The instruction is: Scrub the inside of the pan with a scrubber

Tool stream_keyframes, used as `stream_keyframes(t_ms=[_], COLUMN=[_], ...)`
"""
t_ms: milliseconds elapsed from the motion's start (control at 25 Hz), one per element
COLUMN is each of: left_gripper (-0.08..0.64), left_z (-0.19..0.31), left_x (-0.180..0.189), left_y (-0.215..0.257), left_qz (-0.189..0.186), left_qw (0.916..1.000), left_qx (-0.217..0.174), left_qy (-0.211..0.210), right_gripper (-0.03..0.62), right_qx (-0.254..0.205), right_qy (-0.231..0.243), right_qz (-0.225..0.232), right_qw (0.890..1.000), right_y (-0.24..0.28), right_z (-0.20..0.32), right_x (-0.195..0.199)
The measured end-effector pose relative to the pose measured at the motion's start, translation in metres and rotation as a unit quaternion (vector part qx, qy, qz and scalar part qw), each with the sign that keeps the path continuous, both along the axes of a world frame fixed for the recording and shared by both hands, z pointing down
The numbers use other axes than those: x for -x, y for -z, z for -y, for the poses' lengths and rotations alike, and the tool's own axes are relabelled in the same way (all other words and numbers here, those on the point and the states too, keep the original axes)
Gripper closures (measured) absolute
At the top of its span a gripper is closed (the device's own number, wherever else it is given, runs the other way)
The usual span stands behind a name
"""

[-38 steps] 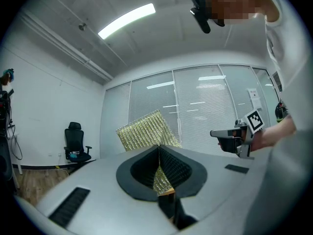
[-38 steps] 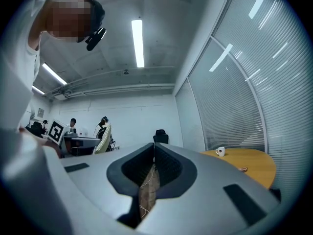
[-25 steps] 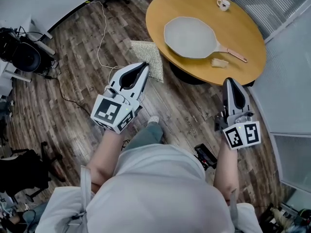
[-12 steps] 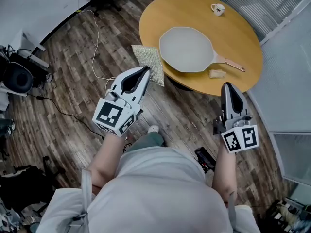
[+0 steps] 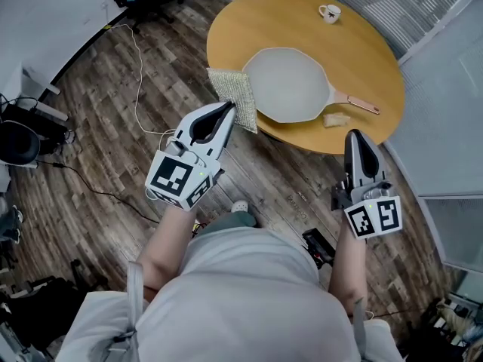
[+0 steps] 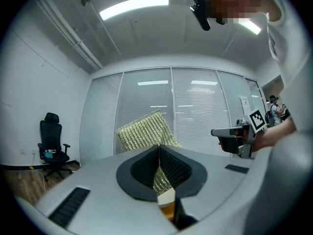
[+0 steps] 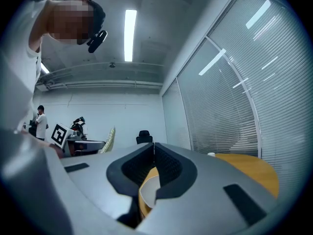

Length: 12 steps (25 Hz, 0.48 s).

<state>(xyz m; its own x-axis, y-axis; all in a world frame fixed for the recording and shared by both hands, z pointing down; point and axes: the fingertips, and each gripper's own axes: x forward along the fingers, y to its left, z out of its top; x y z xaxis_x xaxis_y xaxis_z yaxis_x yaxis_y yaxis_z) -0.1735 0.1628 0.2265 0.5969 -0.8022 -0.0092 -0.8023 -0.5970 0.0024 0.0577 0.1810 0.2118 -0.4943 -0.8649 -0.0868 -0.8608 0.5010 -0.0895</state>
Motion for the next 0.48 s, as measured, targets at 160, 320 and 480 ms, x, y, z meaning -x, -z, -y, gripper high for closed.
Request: stream_keyframes(t_ms=[160, 320, 480], left_gripper=[0.543, 0.543, 0.543], left_z=[0.014, 0.029, 0.04], left_x=[0.001, 0.006, 0.011], left_y=[-0.002, -0.003, -0.003], left_qz=[-0.002, -0.004, -0.007], left_qw=[0.9999, 0.9997, 0.9994], left_qx=[0.002, 0.003, 0.003], left_qy=[-0.013, -0.023, -0.033], right_gripper=[0.572, 0.571, 0.571], right_qx=[0.003, 0.003, 0.004], right_qy=[-0.013, -0.022, -0.029], right_qz=[-0.001, -0.002, -0.006], right_qw=[1.0, 1.0, 1.0], right_y=[-0.003, -0.001, -0.001], right_z=[0.007, 0.017, 0.022], right_x=[0.002, 0.007, 0.013])
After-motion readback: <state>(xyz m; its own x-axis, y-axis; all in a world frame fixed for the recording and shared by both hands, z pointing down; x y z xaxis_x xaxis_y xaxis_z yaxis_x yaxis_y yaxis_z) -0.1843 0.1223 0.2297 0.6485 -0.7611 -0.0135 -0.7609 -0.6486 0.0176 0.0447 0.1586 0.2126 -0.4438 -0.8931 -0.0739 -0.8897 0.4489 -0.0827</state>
